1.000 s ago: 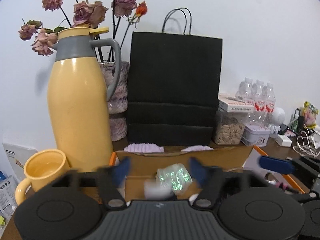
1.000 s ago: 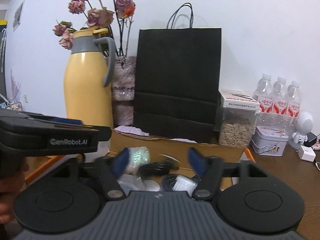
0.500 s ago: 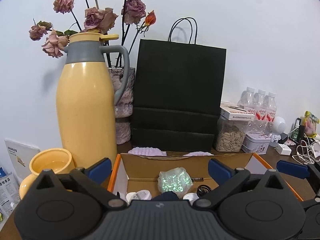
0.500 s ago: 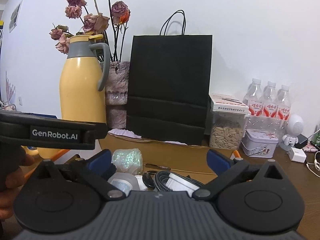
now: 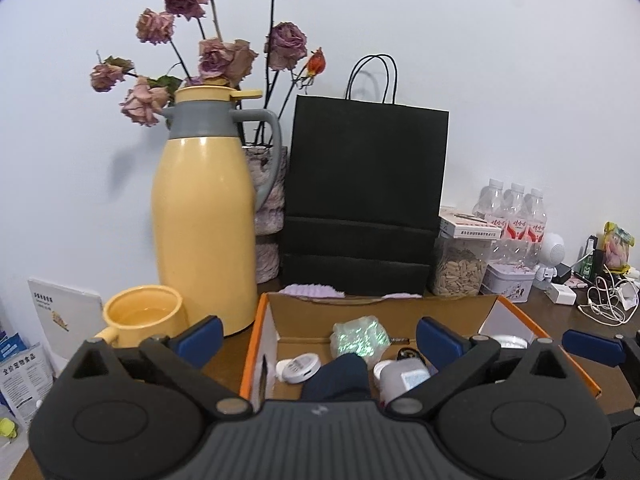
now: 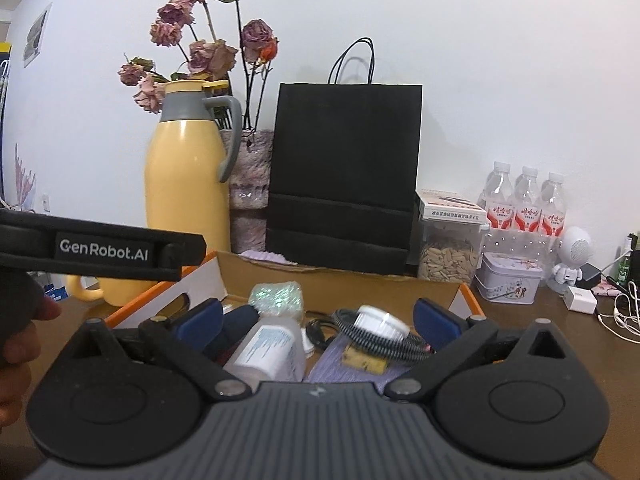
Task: Organize objects
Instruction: 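Grasp the orange clip with the left gripper while the right gripper grasps the white stick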
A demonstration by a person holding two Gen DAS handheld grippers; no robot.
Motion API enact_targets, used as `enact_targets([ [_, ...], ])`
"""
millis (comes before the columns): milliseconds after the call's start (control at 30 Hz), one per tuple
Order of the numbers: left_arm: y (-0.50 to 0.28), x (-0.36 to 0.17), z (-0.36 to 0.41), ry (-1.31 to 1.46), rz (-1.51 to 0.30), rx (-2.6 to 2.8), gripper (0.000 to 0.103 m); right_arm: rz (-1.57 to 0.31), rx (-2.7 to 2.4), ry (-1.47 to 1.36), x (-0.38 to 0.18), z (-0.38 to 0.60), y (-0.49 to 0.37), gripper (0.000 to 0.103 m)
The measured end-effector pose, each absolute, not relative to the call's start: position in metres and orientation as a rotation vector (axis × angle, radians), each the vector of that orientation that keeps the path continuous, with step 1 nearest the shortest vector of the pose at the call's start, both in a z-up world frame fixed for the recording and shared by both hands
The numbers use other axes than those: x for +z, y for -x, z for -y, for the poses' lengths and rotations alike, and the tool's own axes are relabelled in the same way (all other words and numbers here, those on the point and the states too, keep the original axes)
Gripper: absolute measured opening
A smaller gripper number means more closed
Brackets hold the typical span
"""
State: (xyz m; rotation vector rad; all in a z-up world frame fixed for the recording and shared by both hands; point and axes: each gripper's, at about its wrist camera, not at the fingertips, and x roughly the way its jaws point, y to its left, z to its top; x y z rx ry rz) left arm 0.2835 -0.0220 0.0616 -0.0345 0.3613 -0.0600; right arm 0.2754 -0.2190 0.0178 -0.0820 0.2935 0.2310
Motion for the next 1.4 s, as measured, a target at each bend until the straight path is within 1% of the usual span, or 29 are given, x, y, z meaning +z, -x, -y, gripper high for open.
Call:
enact_targets([
  [367,-0.240,0.047,-0.007,0.002,-0.424,-0.039,0.103,-0.350,0.248,0.079,0.005,0.203,-0.231,0.103],
  [600,-0.220,0.029,-0.033,-0.040,-0.472,0.001,0.103,-0.400,0.258,0.089,-0.006,0.190,-0.212,0.103],
  [1000,-0.217,-0.006,-0.078,-0.061,-0.586,0.061,0.103,-0.562,0.332,0.129,-0.036,0.147,-0.219,0.103],
  [1033,-0.217,-0.007,-0.082,-0.054,-0.590,0.068,0.103,-0.574,0.338,0.128,-0.037,0.143,-0.222,0.102],
  [1067,-0.218,-0.008,-0.085,-0.043,-0.593,0.073,0.103,-0.584,0.343,0.128,-0.039,0.139,-0.225,0.096],
  [1100,-0.218,-0.008,-0.089,-0.029,-0.596,0.076,0.103,-0.595,0.348,0.124,-0.040,0.134,-0.228,0.089],
  [1133,-0.219,-0.009,-0.093,-0.016,-0.598,0.079,0.103,-0.606,0.357,0.117,-0.041,0.130,-0.232,0.085],
  [1200,-0.220,-0.009,-0.098,0.008,-0.602,0.087,0.103,-0.637,0.366,0.099,-0.043,0.122,-0.243,0.068],
  [1233,-0.221,-0.010,-0.100,0.018,-0.605,0.091,0.103,-0.649,0.369,0.093,-0.044,0.118,-0.247,0.065],
  [1267,-0.221,-0.011,-0.102,0.026,-0.607,0.093,0.103,-0.663,0.371,0.089,-0.046,0.114,-0.253,0.059],
  [1300,-0.221,-0.011,-0.103,0.030,-0.608,0.095,0.103,-0.676,0.369,0.091,-0.048,0.110,-0.257,0.050],
  [1333,-0.221,-0.011,-0.103,0.032,-0.608,0.094,0.103,-0.675,0.365,0.097,-0.050,0.107,-0.259,0.045],
  [1367,-0.222,-0.011,-0.103,0.030,-0.608,0.092,0.103,-0.666,0.358,0.113,-0.050,0.103,-0.260,0.031],
  [1400,-0.222,-0.011,-0.102,0.027,-0.606,0.090,0.103,-0.660,0.367,0.122,-0.050,0.101,-0.258,0.008],
])
